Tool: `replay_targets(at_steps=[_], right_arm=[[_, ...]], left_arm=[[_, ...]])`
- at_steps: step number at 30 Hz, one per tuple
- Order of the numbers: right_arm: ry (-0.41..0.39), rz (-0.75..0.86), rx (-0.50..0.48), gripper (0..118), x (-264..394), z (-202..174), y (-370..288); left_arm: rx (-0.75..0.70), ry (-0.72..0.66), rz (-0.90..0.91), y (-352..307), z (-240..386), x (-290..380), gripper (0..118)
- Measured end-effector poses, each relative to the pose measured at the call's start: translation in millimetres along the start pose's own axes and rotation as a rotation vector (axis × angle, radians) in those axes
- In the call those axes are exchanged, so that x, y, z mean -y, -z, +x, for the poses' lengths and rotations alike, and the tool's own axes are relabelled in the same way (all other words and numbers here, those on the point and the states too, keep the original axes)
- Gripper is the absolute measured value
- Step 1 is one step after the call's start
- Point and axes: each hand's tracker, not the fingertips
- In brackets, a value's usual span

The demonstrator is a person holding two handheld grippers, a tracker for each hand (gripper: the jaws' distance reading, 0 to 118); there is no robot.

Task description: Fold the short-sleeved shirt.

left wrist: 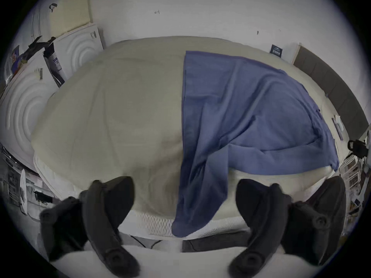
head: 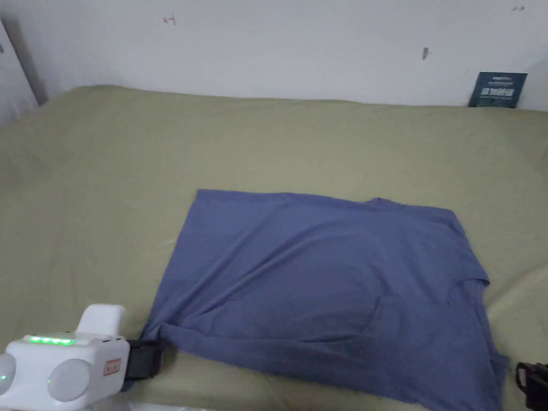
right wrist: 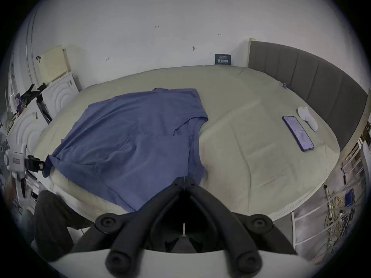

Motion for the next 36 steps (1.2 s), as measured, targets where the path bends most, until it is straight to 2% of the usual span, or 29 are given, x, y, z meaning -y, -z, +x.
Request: replay_targets(at_steps=[1, 2, 3, 5, 6, 7, 8, 9, 11, 13, 17, 19, 20, 21, 23, 24, 26, 31, 36], right_arm=[[-0.001, -0.006, -0.001, 0, 0, 1, 1], [-0.005, -0.012, -0.001, 0, 1, 2, 3], [-0.011, -0.023, -0.011, 0, 4, 4, 9], [-0.022, -0.046, -0.030, 0, 4, 7, 13], [-0.034, -0.053, -0.040, 11, 6, 5, 13], [-0.038, -0.058, -0.051, 42, 7, 2, 13], [-0.041, -0.078, -0.069, 87, 7, 3, 16], [-0.047, -0.129, -0.088, 118, 7, 4, 21], [-0.072, -0.128, -0.091, 109, 10, -2, 26], [-0.117, -0.228, -0.059, 102, 11, -1, 40], [-0.141, -0.336, -0.026, 72, 21, -1, 58], [-0.140, -0.334, -0.035, 51, 28, -1, 60], [-0.129, -0.336, -0.039, 31, 28, 2, 59], [-0.106, -0.322, -0.036, 3, 26, 4, 58], [-0.016, -0.251, -0.082, 2, 19, 7, 47], [-0.004, -0.252, -0.077, 2, 14, 8, 45], [-0.043, -0.183, -0.058, 2, -1, 6, 37], [-0.041, -0.110, -0.072, 2, -48, 5, 28], [-0.079, -0.079, -0.053, 2, -104, 0, 56]], left_arm=[[0.000, 0.001, 0.009, -1, 1, 1, 83], [-0.004, 0.005, 0.015, -4, 2, 0, 22], [-0.019, 0.011, 0.034, -3, 5, 1, 1], [-0.005, 0.004, -0.001, -5, 6, -5, 1], [-0.006, 0.006, 0.011, -11, 10, -3, 1], [-0.016, 0.016, 0.016, -13, 13, -3, 1], [-0.017, 0.019, 0.012, -15, 15, -4, 1], [-0.016, 0.017, 0.014, -18, 16, -5, 1], [-0.012, 0.006, 0.013, -22, 17, -7, 1], [-0.009, -0.007, 0.013, -24, 19, -8, 1], [-0.011, -0.009, 0.010, -24, 20, -8, 1], [-0.011, -0.008, 0.007, -20, 16, -9, 1], [-0.011, -0.010, 0.005, -20, 16, -9, 1], [-0.010, -0.011, 0.003, -20, 17, -9, 1], [-0.005, -0.013, 0.002, -18, 12, -12, 1], [-0.006, -0.014, 0.007, -19, 13, -13, 1], [0.003, -0.012, 0.017, -23, 10, -19, 1], [0.011, 0.035, 0.061, -32, 8, -51, 1], [0.033, 0.083, 0.084, -20, 9, -106, 1]])
